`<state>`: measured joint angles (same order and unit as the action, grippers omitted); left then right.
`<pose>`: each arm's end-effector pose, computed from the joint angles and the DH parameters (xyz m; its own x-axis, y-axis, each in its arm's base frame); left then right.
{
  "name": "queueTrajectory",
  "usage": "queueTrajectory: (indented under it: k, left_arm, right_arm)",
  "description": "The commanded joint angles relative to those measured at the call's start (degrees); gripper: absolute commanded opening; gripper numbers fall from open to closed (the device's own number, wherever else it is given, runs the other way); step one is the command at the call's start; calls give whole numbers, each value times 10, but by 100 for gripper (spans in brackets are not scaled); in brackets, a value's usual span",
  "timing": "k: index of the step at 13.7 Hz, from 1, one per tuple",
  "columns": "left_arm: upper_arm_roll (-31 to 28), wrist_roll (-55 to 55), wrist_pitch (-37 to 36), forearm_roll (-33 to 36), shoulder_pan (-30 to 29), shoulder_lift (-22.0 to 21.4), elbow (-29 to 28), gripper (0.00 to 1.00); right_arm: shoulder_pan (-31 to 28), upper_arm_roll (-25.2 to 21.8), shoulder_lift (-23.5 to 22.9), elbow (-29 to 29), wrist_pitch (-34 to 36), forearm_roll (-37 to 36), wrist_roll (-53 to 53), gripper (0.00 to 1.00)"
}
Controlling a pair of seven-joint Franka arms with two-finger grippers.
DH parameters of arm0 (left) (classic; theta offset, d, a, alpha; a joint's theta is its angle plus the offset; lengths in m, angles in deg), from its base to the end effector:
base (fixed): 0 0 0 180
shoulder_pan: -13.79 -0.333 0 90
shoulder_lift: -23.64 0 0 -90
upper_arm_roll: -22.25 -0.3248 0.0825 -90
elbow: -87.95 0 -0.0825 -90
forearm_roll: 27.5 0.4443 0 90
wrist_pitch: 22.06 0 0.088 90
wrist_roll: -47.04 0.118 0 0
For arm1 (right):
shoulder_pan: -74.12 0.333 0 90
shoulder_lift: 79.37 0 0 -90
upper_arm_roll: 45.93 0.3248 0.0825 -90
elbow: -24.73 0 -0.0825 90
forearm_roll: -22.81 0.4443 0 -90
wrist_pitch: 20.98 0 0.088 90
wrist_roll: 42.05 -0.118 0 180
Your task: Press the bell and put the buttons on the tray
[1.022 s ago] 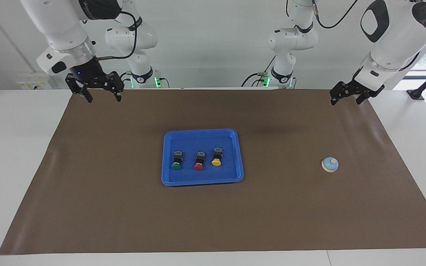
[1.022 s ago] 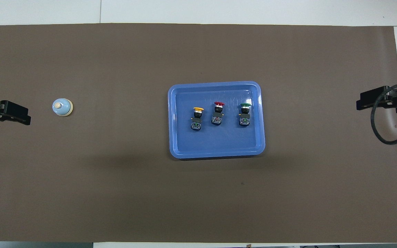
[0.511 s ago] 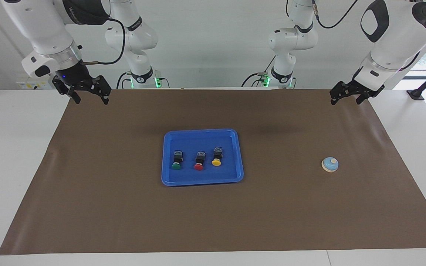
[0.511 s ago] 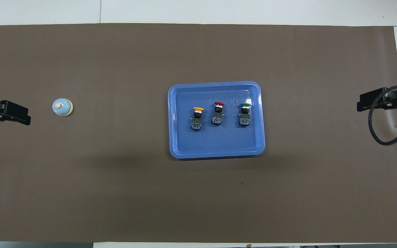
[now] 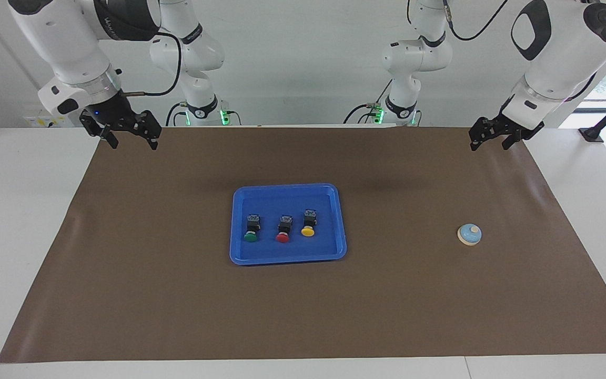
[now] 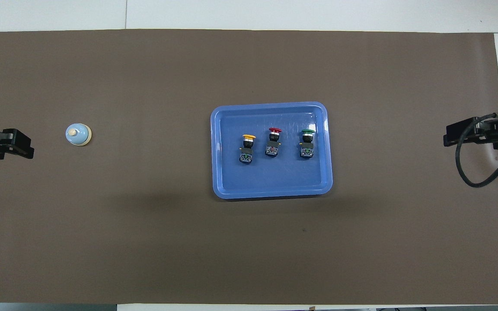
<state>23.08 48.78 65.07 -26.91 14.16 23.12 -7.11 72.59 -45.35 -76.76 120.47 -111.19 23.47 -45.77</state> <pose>0.6009 -0.0114 0.5773 0.9903 -0.0506 -0.1292 -0.0518 -0.9986 -0.0065 0.5976 -0.0084 0.5970 0.9953 -0.0815 -0.0516 -0.0820 -0.9966 -0.0077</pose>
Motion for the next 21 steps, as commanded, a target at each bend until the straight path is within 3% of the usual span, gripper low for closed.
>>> queueTrajectory:
  k: [1, 4, 7, 11, 21]
  left_arm:
    - [-5, 0, 44, 0, -12, -11, -37, 0]
    - [-4, 9, 95, -9, -37, 14, -59, 0]
    - [-4, 6, 192, -16, -32, 90, -60, 0]
    - [-5, 9, 319, -16, -34, 145, -101, 0]
    - [-6, 11, 427, -12, -40, 170, -180, 0]
  right_arm:
    - [-4, 6, 13, 15, 2, -6, 5, 100]
    - [-4, 6, 13, 15, 1, -6, 5, 100]
    - [-4, 6, 13, 14, 1, -6, 5, 100]
    - [-4, 6, 13, 14, 1, -6, 5, 100]
    - [-4, 6, 13, 14, 1, -6, 5, 100]
